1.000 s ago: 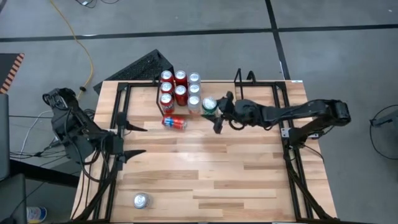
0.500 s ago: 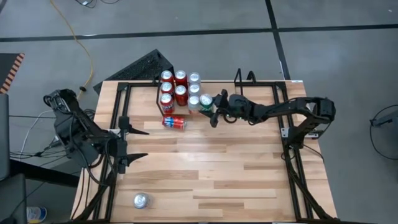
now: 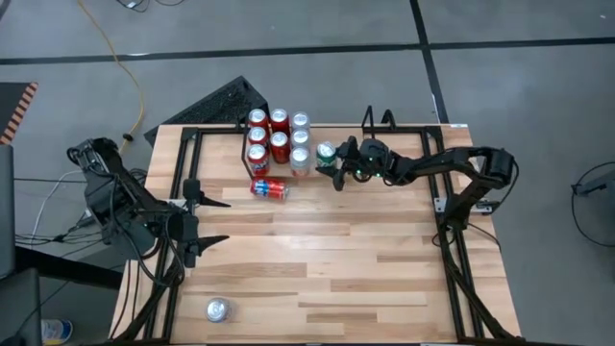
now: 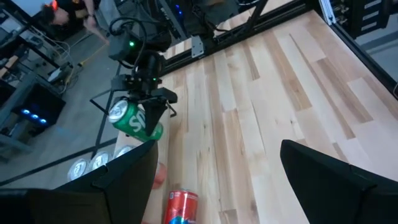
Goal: Place canned beverage on shelf
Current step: Put the green soda can on the shelf
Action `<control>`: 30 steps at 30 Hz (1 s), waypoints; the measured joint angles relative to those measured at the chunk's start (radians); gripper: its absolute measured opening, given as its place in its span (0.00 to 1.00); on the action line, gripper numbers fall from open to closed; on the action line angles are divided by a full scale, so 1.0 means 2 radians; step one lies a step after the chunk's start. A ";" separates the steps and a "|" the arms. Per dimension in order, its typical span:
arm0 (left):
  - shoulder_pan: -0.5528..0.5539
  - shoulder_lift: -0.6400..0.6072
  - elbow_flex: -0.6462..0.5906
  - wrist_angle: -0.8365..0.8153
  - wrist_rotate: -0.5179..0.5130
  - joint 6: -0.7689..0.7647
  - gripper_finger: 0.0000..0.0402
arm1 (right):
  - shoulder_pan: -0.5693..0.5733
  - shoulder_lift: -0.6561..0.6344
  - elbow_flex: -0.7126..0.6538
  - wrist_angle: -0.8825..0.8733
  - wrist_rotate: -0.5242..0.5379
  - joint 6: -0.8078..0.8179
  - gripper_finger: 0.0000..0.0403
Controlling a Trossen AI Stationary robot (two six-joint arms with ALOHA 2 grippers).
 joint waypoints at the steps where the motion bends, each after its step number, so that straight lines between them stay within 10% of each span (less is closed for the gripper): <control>1: 0.000 0.000 0.000 0.000 0.000 0.000 0.80 | -0.003 0.008 0.000 0.017 -0.007 0.005 0.69; 19: 0.000 0.000 0.000 -0.001 0.003 -0.015 0.80 | -0.015 0.089 0.000 0.086 -0.009 0.052 0.69; 30: 0.000 0.000 0.000 -0.001 0.003 -0.015 0.80 | -0.014 0.087 0.001 0.079 0.029 0.046 0.90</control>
